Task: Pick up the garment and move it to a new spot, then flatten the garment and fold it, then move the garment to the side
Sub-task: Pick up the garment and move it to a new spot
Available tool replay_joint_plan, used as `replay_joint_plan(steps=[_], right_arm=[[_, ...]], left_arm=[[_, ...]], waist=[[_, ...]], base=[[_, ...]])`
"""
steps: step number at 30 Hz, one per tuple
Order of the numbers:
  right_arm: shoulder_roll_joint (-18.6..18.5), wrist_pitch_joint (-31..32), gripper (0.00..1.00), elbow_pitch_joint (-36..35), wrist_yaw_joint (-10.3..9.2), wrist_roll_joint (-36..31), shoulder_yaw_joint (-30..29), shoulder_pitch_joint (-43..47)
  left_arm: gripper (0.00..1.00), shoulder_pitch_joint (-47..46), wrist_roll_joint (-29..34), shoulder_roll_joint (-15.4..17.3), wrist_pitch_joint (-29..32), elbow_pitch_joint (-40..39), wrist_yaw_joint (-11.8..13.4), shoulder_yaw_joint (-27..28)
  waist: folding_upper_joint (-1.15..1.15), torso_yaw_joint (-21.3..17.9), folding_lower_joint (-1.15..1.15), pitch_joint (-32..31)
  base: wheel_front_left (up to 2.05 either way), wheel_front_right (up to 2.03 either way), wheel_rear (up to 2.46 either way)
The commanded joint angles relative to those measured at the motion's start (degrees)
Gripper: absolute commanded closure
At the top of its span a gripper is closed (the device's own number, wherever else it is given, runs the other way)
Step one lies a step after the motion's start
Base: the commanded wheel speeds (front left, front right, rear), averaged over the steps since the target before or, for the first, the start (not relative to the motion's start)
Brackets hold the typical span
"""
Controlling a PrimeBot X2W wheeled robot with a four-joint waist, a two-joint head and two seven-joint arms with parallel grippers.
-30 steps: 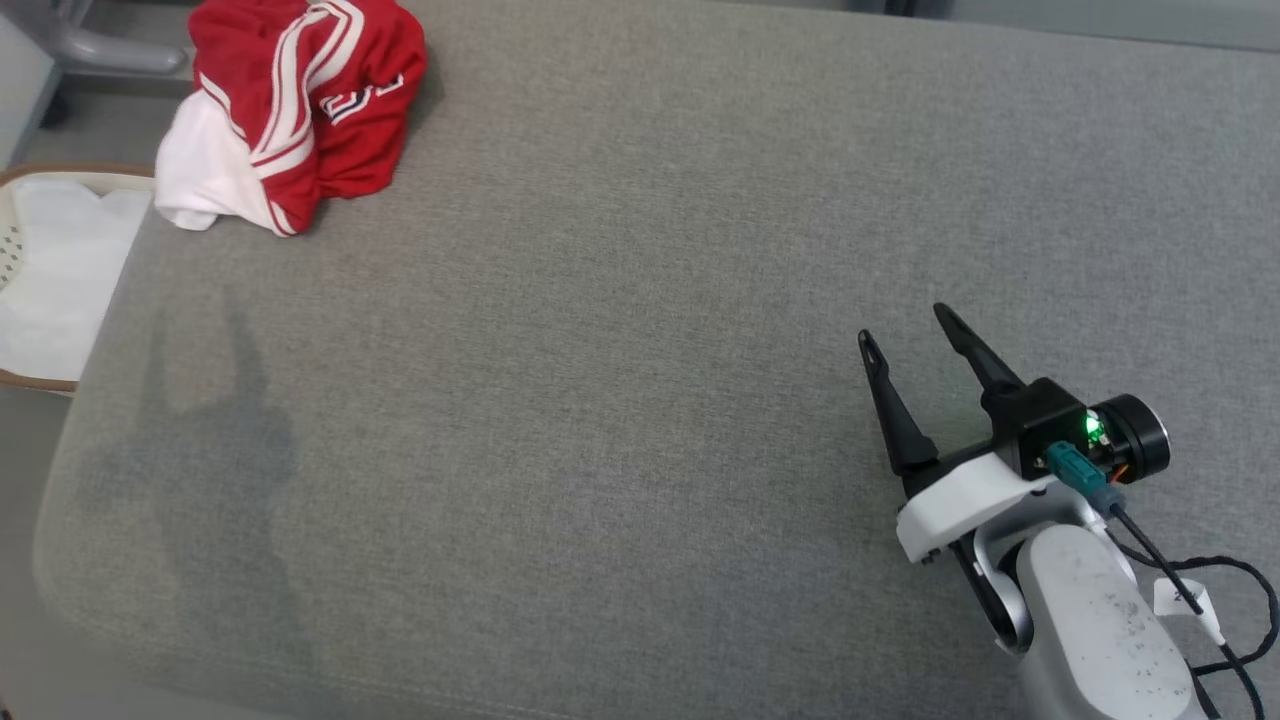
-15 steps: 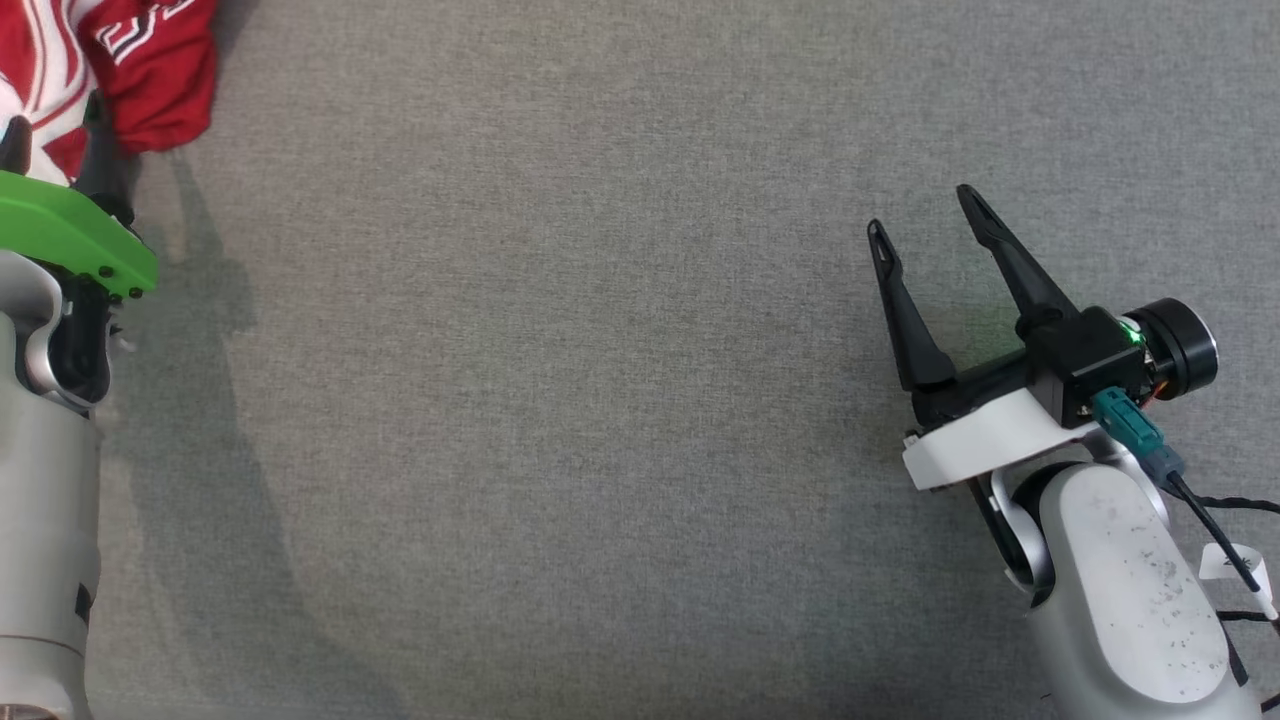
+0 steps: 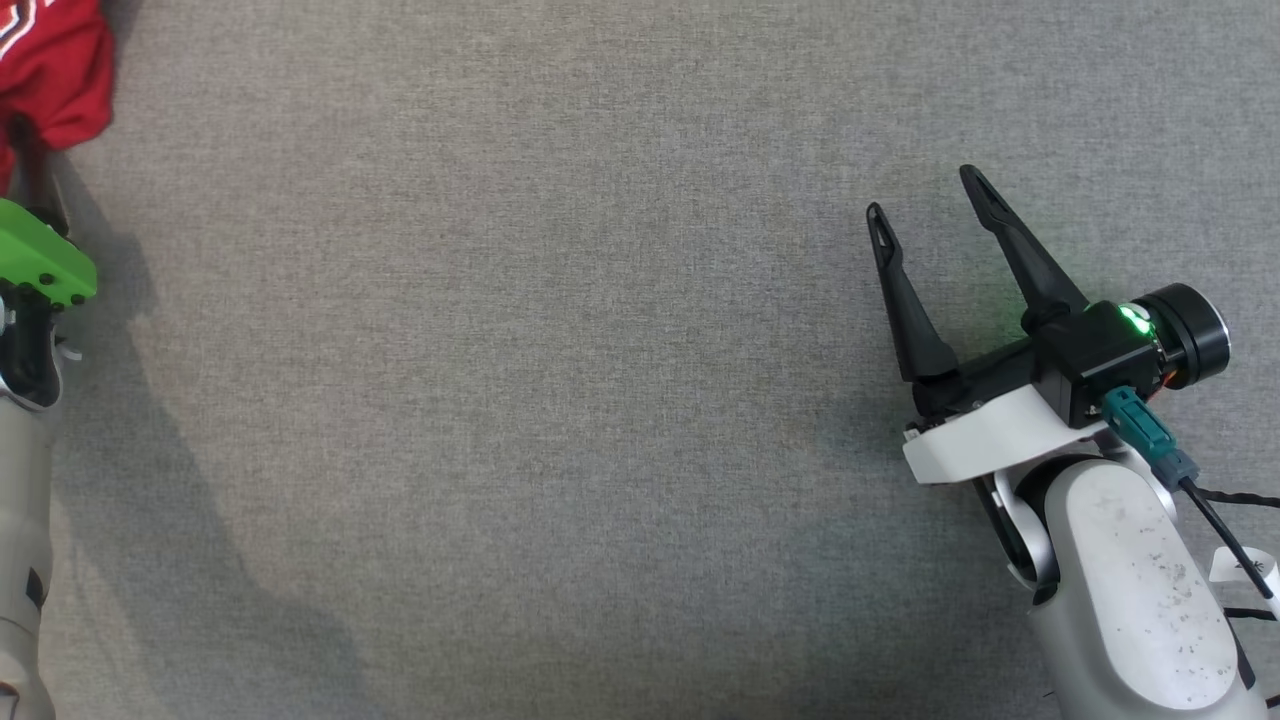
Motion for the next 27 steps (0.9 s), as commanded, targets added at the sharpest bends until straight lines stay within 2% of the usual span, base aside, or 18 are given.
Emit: replay_joint_plan(steps=[1, 2, 3, 4, 5, 6, 16, 27], right_arm=[[-0.2, -0.2, 0.00, -0.4, -0.09, -0.3, -0.2, 0.0], [-0.2, -0.2, 0.00, -0.5, -0.09, -0.4, -0.3, 0.0], [-0.2, -0.3, 0.00, -0.6, -0.09, -0.5, -0.3, -0.1], [-0.2, -0.3, 0.00, -0.7, -0.09, -0.6, -0.4, -0.1], [-0.2, -0.4, 0.00, -0.7, -0.09, -0.6, -0.6, -0.1], [-0.2, -0.4, 0.00, -0.6, -0.09, -0.6, -0.7, -0.1], [-0.2, -2.5, 0.00, 2.3, -0.09, 1.6, -0.6, 0.6], [-0.2, -5.7, 0.00, 9.3, -0.09, 6.0, -0.2, 4.3]], left_arm=[[0.00, -1.3, -0.4, 0.4, -0.5, 0.9, -0.2, -0.1], [0.02, -1.5, -0.6, 0.3, -0.8, 1.3, -0.2, -0.1], [0.42, -1.9, -0.8, 0.3, -1.2, 1.8, -0.2, -0.2], [0.58, -2.1, -1.1, 0.2, -1.4, 2.2, -0.2, -0.2], [0.91, -2.4, -1.2, -0.1, -1.9, 2.4, -0.2, -0.4], [1.00, -2.5, -1.4, -0.2, -2.3, 2.5, -0.2, -0.6], [1.00, -1.4, -2.3, 2.7, -4.8, 1.0, -0.2, -3.5], [1.00, -3.0, -0.6, 8.8, -4.0, -9.7, -0.2, -11.3]], waist=[[0.00, -0.3, -0.01, 0.4], [0.00, -0.4, -0.01, 0.5], [0.00, -0.5, -0.01, 0.5], [0.00, -0.5, -0.01, 0.6], [0.00, -0.6, -0.01, 0.5], [0.00, -0.6, -0.01, 0.5], [0.00, -0.5, -0.01, -4.6], [0.00, -1.5, -0.01, -18.6]], base=[[0.00, 0.00, 0.00], [0.00, 0.00, 0.00], [0.00, 0.00, 0.00], [0.00, 0.00, 0.00], [0.00, 0.00, 0.00], [0.00, 0.00, 0.00], [0.00, 0.00, 0.00], [0.00, 0.00, 0.00]])
